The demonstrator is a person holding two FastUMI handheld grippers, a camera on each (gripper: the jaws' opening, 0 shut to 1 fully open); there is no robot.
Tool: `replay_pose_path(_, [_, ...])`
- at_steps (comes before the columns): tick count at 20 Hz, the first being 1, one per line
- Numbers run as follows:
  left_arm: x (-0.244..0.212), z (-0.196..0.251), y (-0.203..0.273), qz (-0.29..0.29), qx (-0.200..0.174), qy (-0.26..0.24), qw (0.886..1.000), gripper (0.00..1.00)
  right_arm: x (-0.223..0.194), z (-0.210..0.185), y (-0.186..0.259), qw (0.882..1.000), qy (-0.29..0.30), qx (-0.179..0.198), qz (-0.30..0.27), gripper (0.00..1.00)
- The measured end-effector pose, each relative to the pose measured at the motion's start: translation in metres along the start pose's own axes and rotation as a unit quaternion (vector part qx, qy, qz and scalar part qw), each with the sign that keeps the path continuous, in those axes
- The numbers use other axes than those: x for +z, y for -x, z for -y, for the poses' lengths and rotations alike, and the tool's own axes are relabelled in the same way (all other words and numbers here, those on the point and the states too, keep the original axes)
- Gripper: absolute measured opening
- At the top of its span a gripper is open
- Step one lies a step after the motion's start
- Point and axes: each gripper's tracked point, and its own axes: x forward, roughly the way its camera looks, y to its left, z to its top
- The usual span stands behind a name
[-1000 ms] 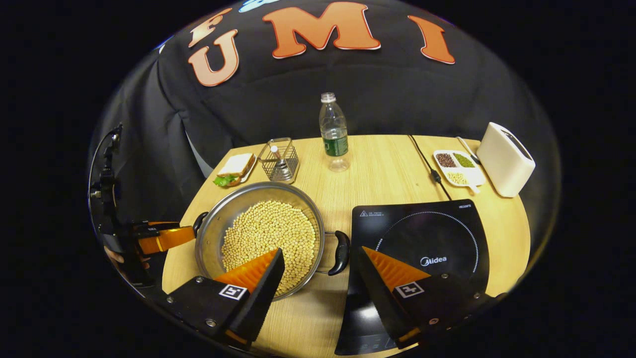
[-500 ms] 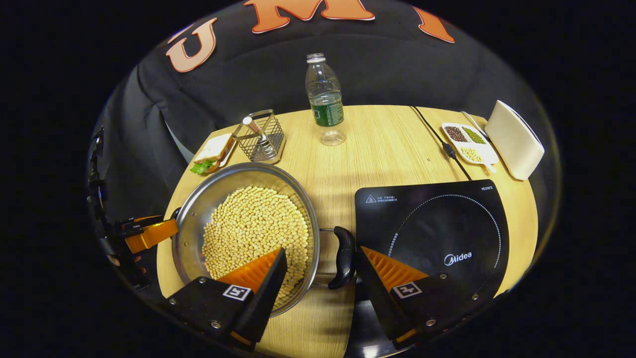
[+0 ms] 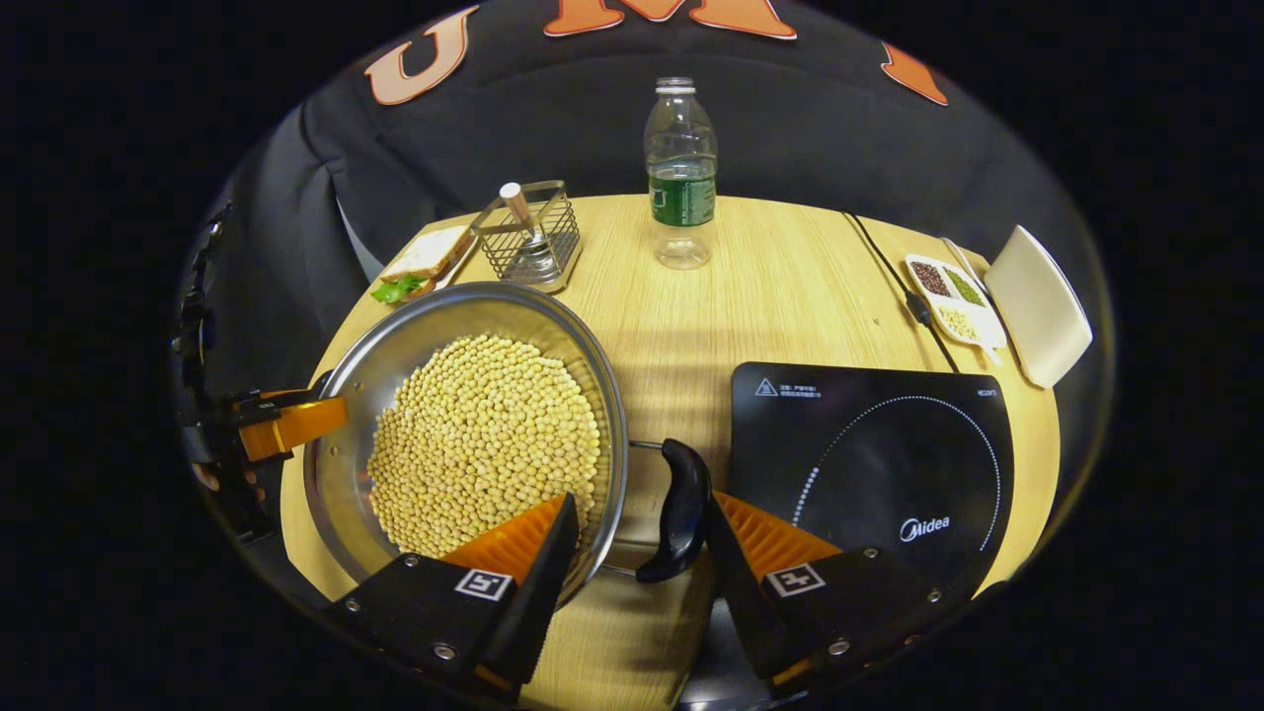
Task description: First push the handle of the pot to place it horizontally, then grasp the pot with both hands and set it on the induction cooktop.
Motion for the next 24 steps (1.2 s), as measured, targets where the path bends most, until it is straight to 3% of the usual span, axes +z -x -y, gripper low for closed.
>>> replay_pose_path(5, [0.002,-0.012,-0.007,0.006,0.012,-0.007,1.000,0.91,-0.024,-0.005,-0.028,0.998,-0.033,0.011,-0.046,0.74])
replay_pose_path(12, [-0.003,-0.004,-0.024,0.020,-0.013,0.044,0.999,0.65,-0.027,-0.010,-0.028,0.998,-0.040,0.025,-0.043,0.72])
replay_pose_path(13, [-0.004,-0.004,-0.024,0.021,-0.014,0.047,0.999,0.69,-0.026,-0.009,-0.029,0.998,-0.043,0.025,-0.044,0.72])
replay_pose_path(14, [-0.006,-0.002,-0.024,0.018,-0.016,0.052,0.998,0.64,-0.025,-0.009,-0.028,0.998,-0.047,0.025,-0.046,0.71])
replay_pose_path(17, [-0.022,0.004,-0.030,-0.016,-0.031,0.068,0.997,0.66,-0.027,-0.010,-0.027,0.996,-0.061,0.033,-0.056,0.71])
replay_pose_path(20, [-0.020,0.005,-0.030,0.003,-0.024,0.092,0.995,0.64,-0.021,-0.006,-0.022,0.996,-0.069,0.034,-0.050,0.67])
replay_pose_path(22, [-0.020,0.005,-0.030,0.008,-0.024,0.098,0.995,0.66,-0.011,-0.003,-0.020,0.997,-0.065,0.030,-0.027,0.71])
replay_pose_path(23, [-0.020,0.005,-0.029,0.009,-0.022,0.098,0.995,0.61,-0.013,-0.003,-0.020,0.997,-0.068,0.031,-0.029,0.71])
replay_pose_path(24, [-0.021,0.004,-0.030,0.009,-0.019,0.100,0.995,0.60,-0.013,-0.003,-0.019,0.996,-0.076,0.034,-0.033,0.63])
